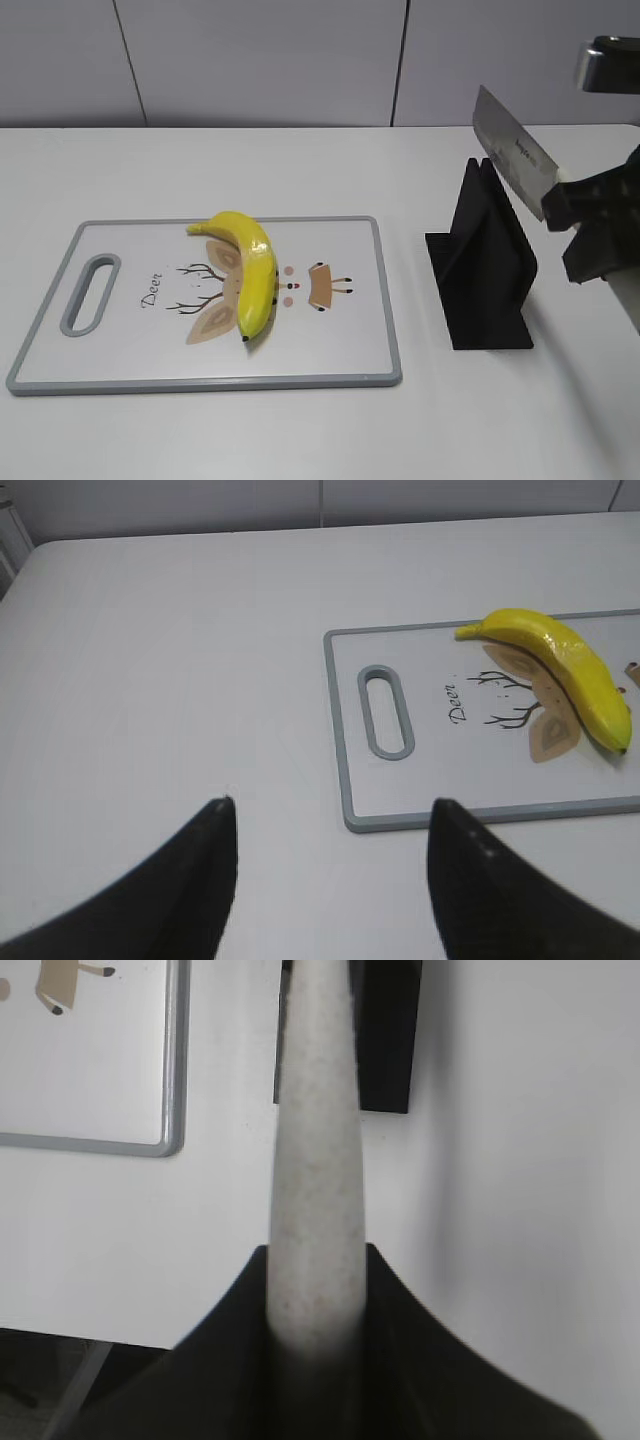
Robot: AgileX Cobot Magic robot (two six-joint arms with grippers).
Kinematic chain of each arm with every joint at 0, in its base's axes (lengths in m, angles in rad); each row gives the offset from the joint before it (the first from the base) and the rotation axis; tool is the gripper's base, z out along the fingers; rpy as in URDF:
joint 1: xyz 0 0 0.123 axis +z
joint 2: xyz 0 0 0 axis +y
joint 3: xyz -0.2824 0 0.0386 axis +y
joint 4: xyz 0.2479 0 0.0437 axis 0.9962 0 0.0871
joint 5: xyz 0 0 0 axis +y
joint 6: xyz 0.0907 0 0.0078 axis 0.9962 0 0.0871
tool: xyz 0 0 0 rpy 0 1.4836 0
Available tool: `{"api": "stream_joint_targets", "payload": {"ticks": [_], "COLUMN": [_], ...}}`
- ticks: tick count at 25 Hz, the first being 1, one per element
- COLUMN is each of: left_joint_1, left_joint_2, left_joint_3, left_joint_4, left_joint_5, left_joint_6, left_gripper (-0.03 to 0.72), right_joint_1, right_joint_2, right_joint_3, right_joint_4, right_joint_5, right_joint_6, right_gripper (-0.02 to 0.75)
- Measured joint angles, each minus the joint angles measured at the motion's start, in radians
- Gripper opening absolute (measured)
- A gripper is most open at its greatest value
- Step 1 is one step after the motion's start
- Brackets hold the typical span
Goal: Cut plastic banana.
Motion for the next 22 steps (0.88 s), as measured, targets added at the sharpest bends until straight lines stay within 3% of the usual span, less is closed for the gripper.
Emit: {"api": "stream_joint_targets", "payload": {"ticks": [7,13,22], "left_joint_1": [0.0,0.0,0.0], "left_joint_2": [0.0,0.0,0.0], "left_joint_3": [0.0,0.0,0.0], "left_joint_4": [0.001,0.002,0.004], "left_joint_5": [0.0,0.0,0.0], "left_joint_6": [-0.001,-0.002,-0.004], "left_gripper": [0.531,0.524,0.51], "right_joint_1": [0.0,0.0,0.0], "right_joint_2": [0.0,0.042,0.113], "right_joint_3": [0.013,0.013,0.018], "right_joint_4": [-0.005,-0.078,-0.083], "right_joint_5": [-0.103,-0.127,-0.2], "right_joint_6": [0.063,0.12,0.124], "right_gripper": [0.159,0.159,0.159]}}
